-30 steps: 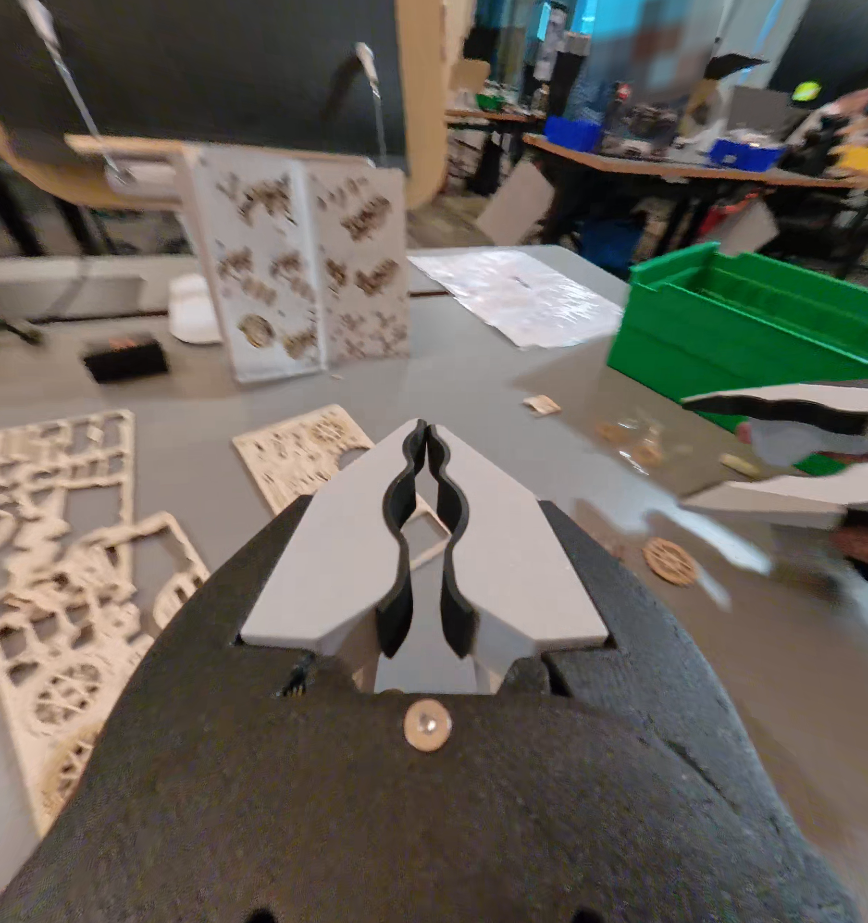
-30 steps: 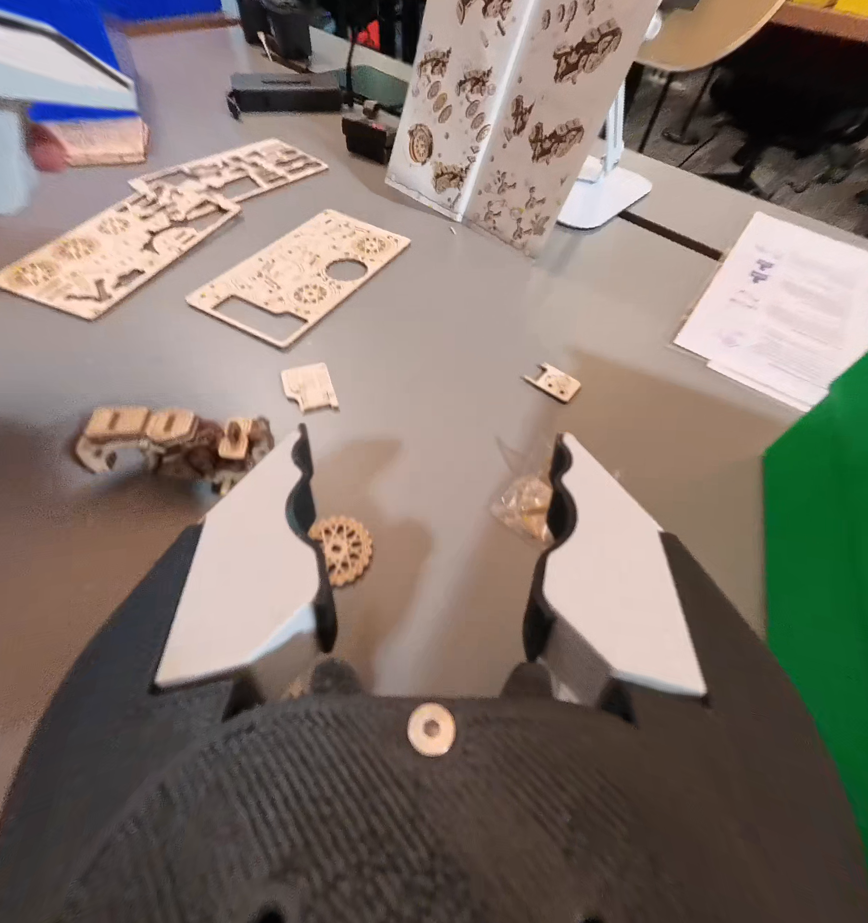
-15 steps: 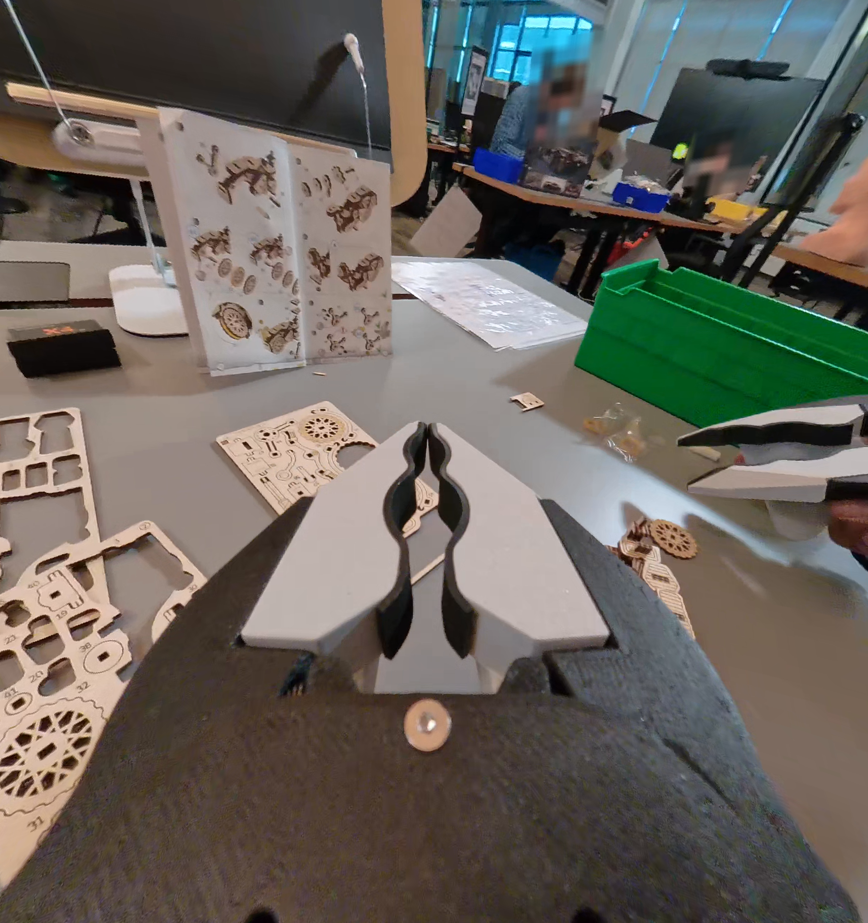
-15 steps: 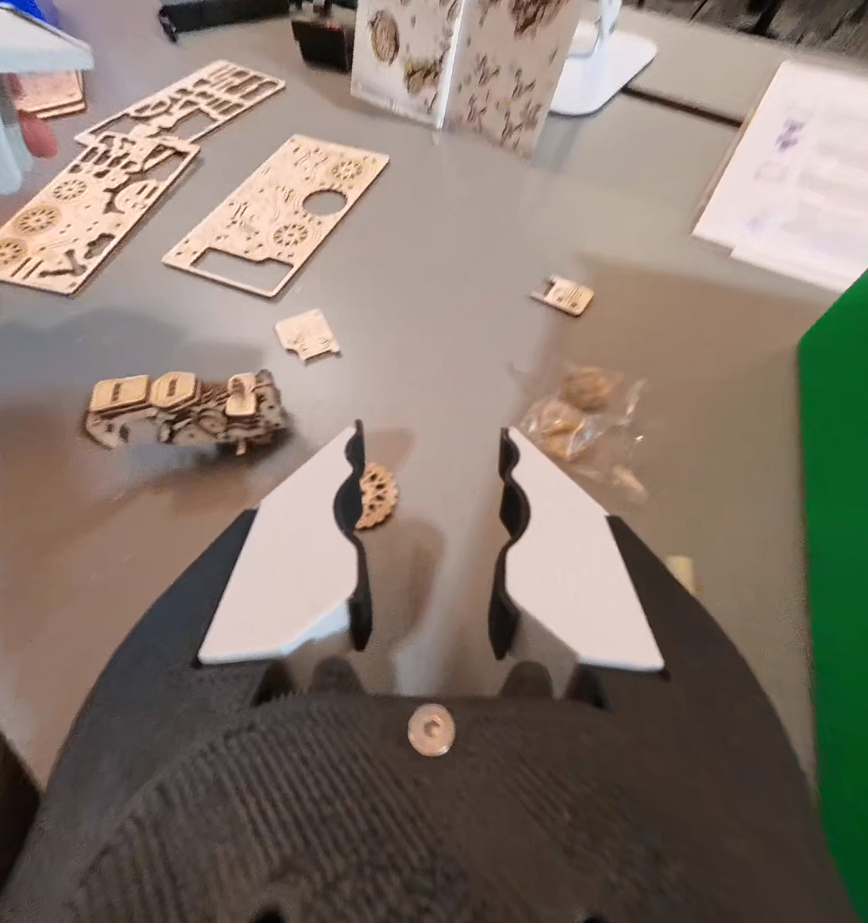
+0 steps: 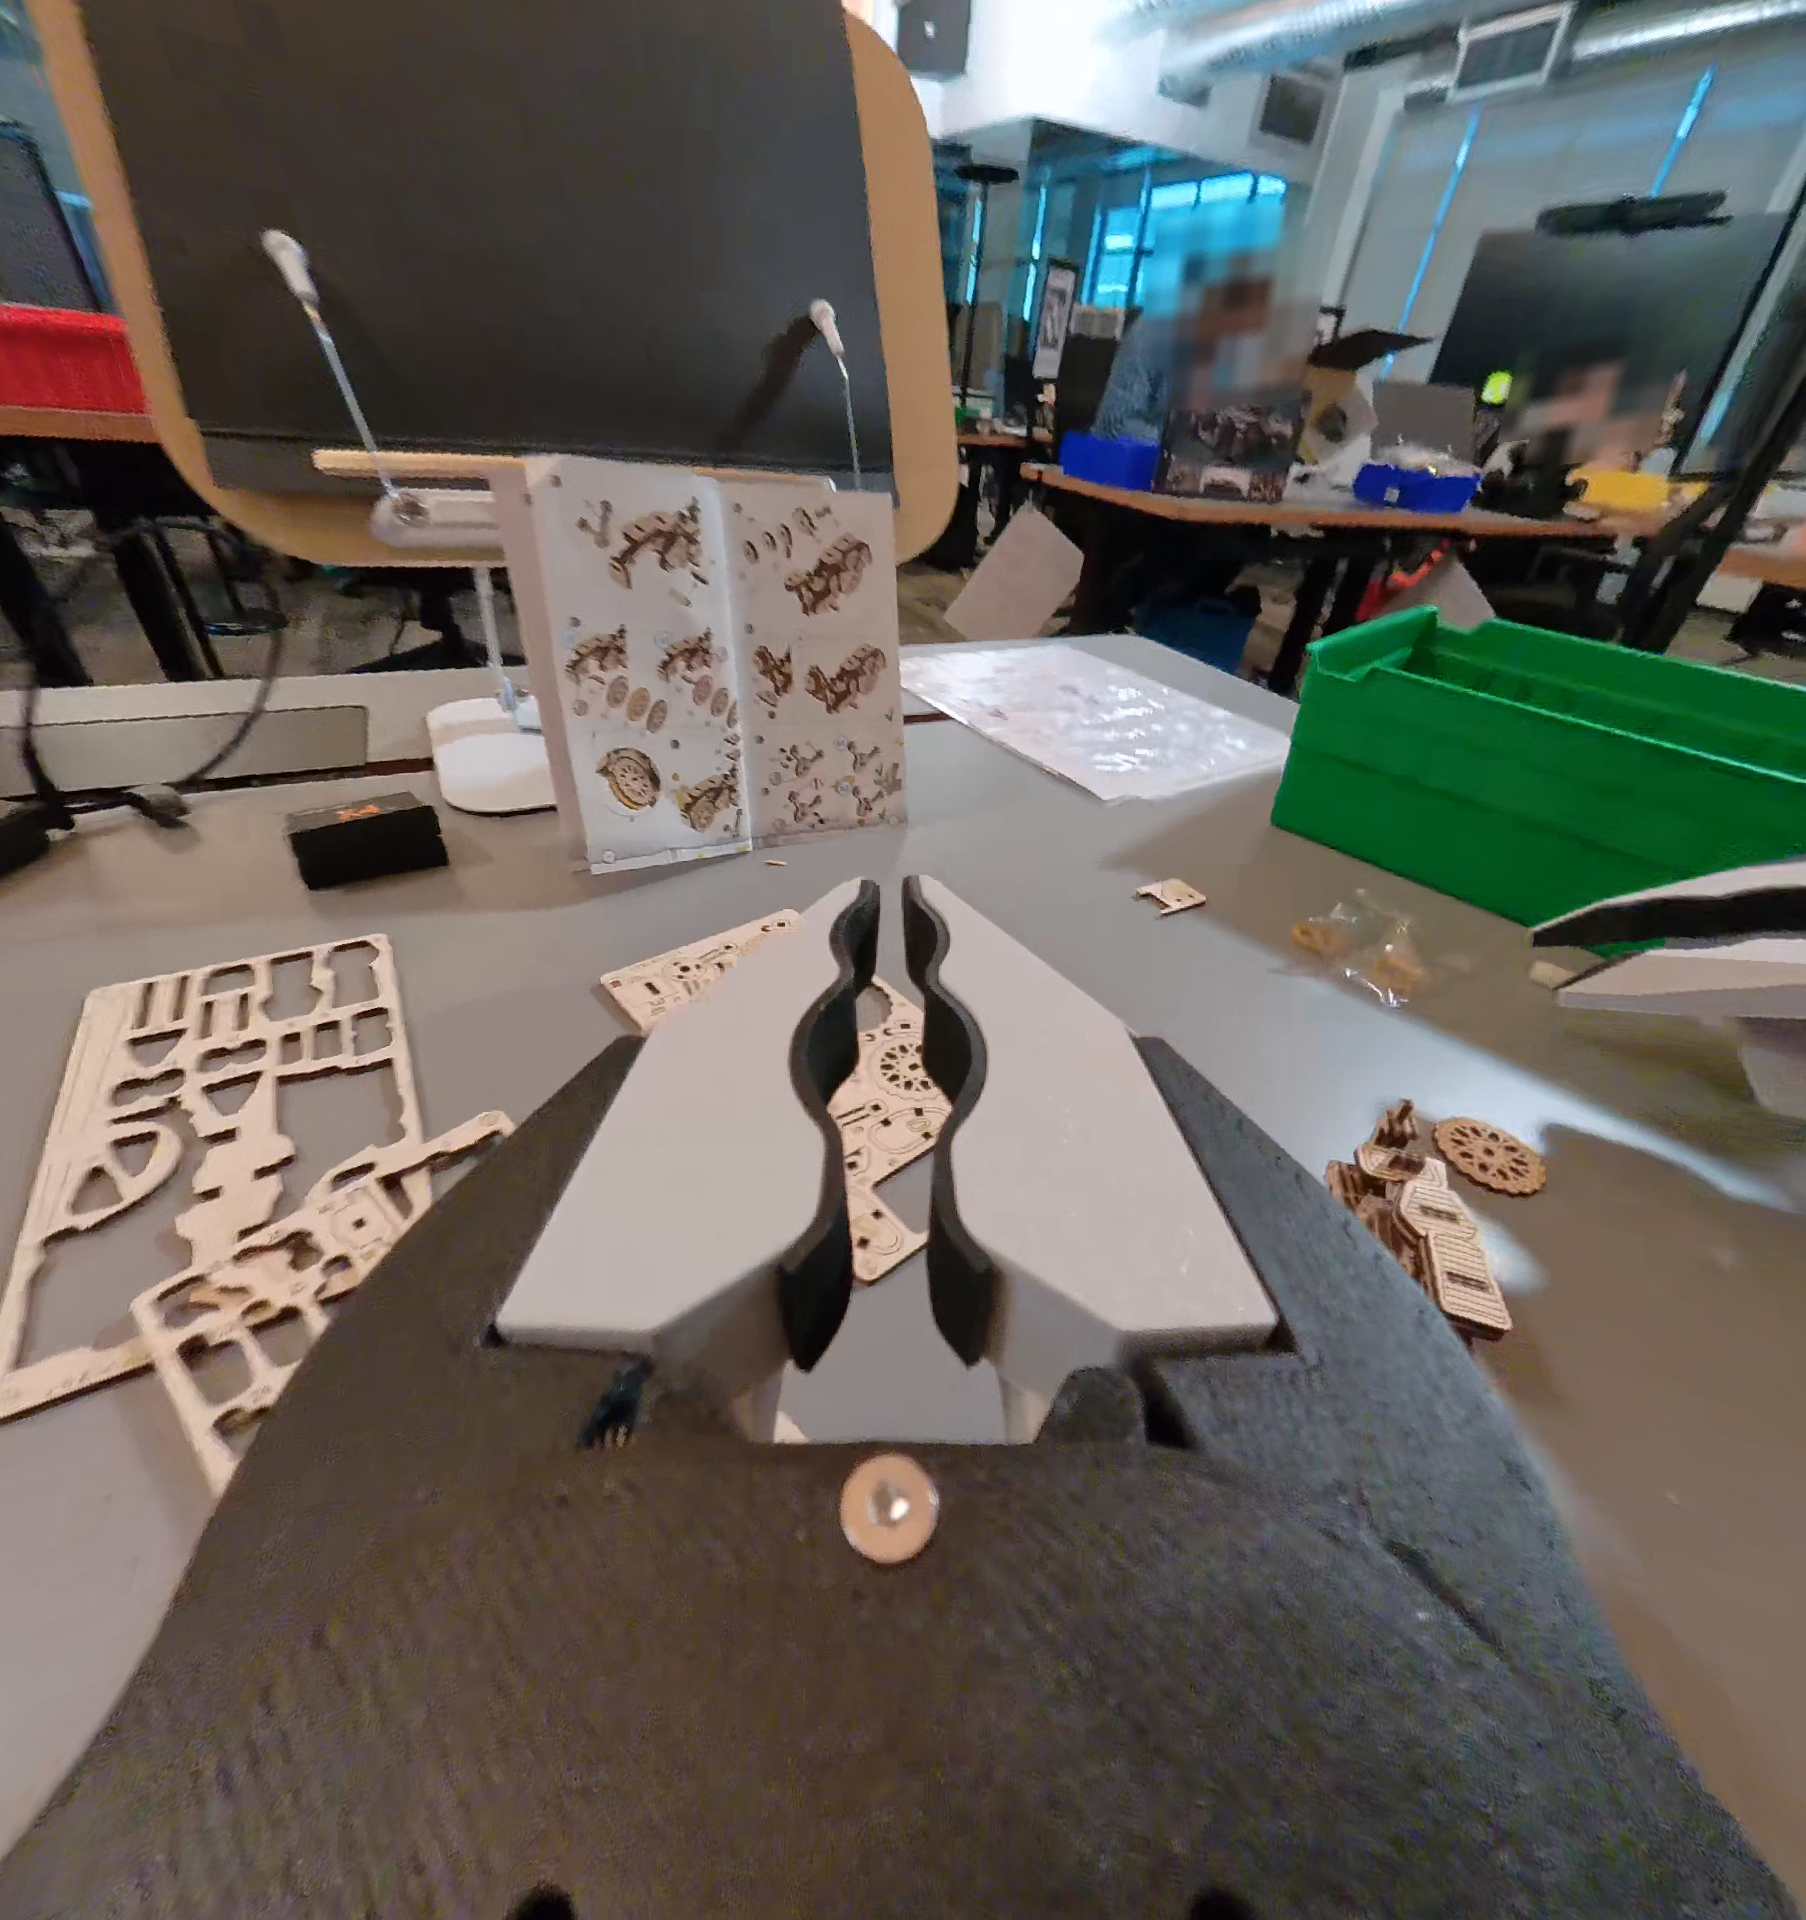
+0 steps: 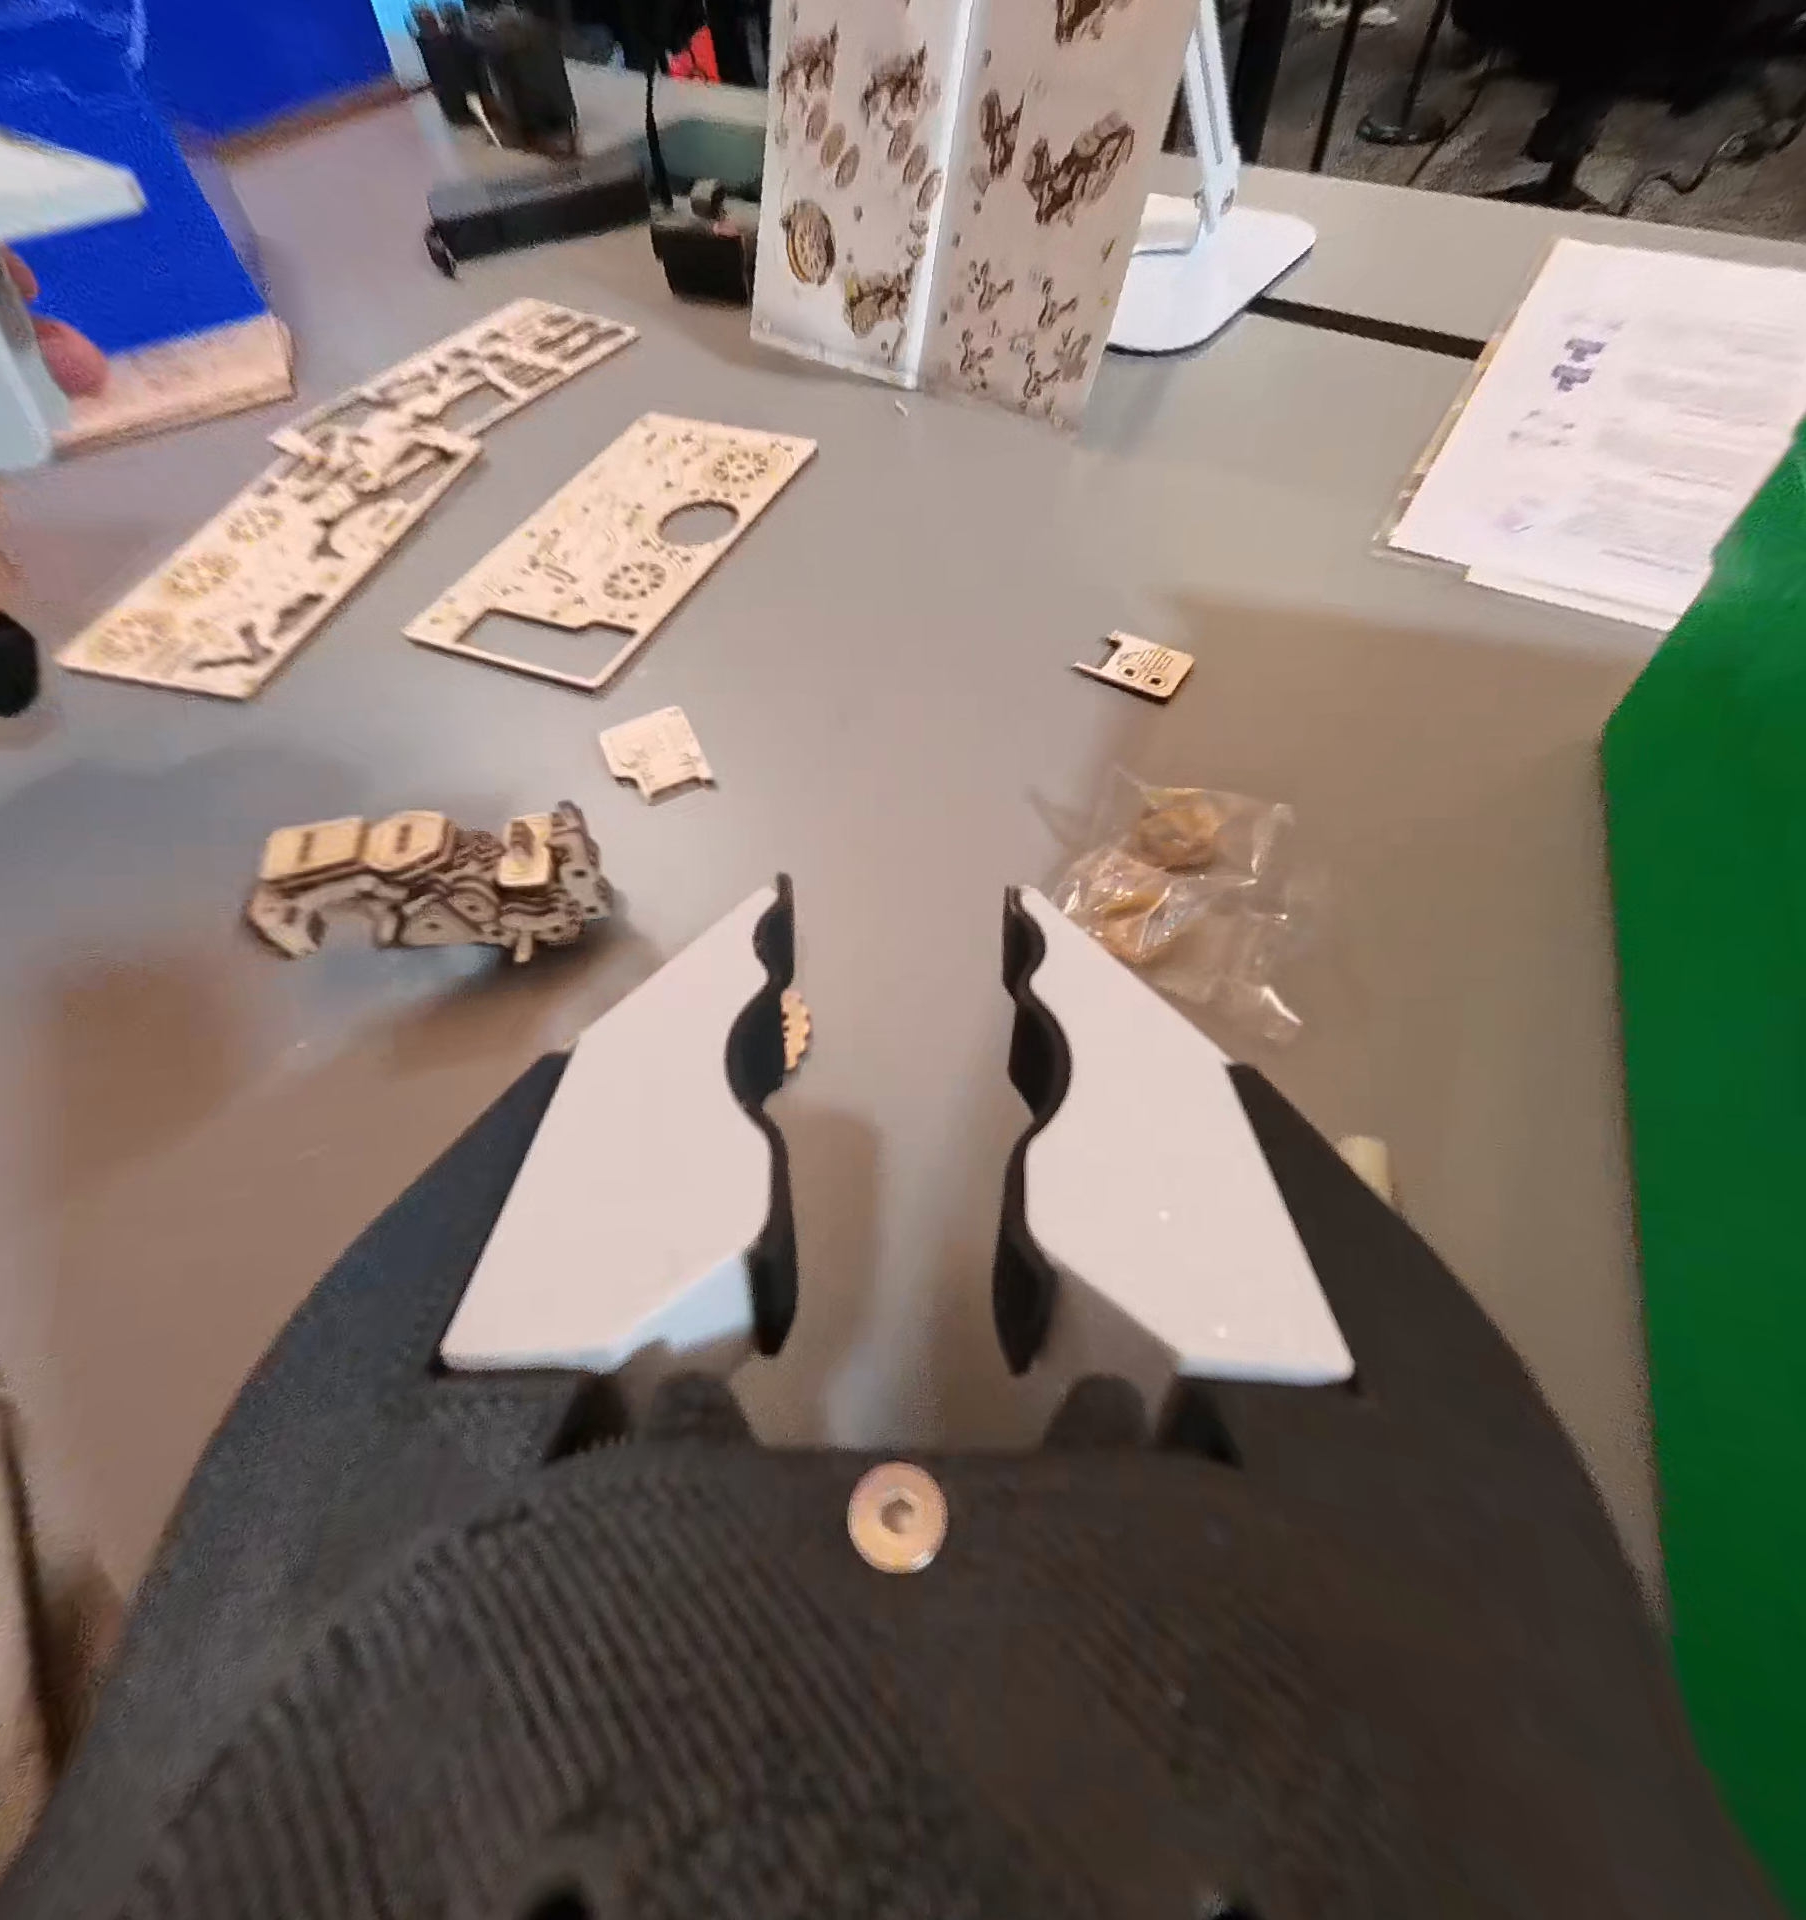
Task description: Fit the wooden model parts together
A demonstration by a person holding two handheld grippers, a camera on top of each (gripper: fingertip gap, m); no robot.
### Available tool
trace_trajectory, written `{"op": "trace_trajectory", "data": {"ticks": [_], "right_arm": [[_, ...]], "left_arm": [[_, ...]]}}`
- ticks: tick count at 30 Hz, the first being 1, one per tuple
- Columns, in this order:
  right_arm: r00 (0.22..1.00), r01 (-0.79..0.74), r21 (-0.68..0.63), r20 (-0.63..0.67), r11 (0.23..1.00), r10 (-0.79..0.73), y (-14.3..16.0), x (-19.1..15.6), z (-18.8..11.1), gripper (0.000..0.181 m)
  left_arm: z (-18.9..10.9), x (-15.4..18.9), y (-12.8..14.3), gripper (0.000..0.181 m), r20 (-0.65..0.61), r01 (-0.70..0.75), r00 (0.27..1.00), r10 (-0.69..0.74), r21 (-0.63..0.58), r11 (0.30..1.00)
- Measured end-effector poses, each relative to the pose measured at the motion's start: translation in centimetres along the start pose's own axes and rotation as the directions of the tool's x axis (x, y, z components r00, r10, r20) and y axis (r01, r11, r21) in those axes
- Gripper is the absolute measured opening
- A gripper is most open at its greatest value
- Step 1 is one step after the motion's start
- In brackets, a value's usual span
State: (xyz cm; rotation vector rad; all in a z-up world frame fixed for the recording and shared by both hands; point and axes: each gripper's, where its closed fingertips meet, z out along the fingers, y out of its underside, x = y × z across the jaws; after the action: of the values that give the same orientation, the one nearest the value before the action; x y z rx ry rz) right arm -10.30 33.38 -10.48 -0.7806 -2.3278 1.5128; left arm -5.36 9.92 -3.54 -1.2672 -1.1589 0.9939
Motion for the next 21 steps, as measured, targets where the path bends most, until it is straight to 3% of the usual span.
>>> {"op": "trace_trajectory", "data": {"ticks": [6,11,15,18,21], "right_arm": [[1.000,-0.007,0.041,-0.006,0.999,0.007,0.1,-0.3,-1.7,0.036],[0.974,0.195,0.050,-0.124,0.979,-0.188,0.0,1.6,-0.8,0.029],[0.971,0.227,0.123,-0.106,0.966,-0.215,-1.9,1.1,-0.1,0.031],[0.881,0.374,0.146,-0.364,0.916,-0.302,-4.1,3.8,-1.5,0.022],[0.896,0.375,0.269,-0.351,0.887,-0.273,-5.9,3.6,-1.6,0.025]], "left_arm": [[-3.3,-2.1,-0.6,0.000,0.114,-0.110,0.988,0.105,0.039,0.993],[-4.0,-3.8,-0.5,0.005,0.116,0.026,0.993,-0.033,0.060,0.998],[-3.9,-5.4,-0.1,0.004,0.143,0.043,0.989,-0.048,0.042,0.998],[-3.6,-5.5,0.8,0.000,0.124,0.072,0.990,-0.070,-0.014,0.997],[-3.1,-4.6,1.3,0.002,0.086,0.107,0.991,-0.103,-0.039,0.994]]}}
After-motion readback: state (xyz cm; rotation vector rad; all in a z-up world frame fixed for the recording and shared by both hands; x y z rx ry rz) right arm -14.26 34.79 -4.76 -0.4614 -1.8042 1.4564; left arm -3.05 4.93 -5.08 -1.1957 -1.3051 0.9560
